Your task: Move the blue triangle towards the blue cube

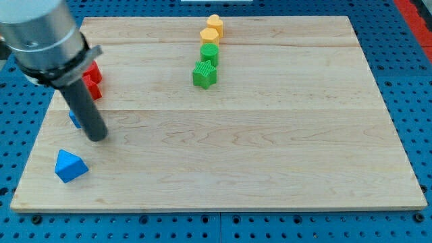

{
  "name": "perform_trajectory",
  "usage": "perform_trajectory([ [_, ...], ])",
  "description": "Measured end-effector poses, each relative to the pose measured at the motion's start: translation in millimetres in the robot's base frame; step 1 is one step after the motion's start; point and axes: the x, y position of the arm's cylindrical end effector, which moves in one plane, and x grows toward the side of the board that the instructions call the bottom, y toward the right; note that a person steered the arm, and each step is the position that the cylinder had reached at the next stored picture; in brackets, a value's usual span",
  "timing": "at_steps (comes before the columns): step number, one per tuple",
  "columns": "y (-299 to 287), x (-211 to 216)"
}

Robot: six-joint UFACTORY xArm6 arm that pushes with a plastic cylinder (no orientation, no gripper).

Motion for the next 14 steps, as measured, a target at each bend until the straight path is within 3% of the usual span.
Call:
perform_trajectory([
  [1, 29, 46],
  [2, 15, 80],
  [5, -67, 72],
  [14, -45, 43],
])
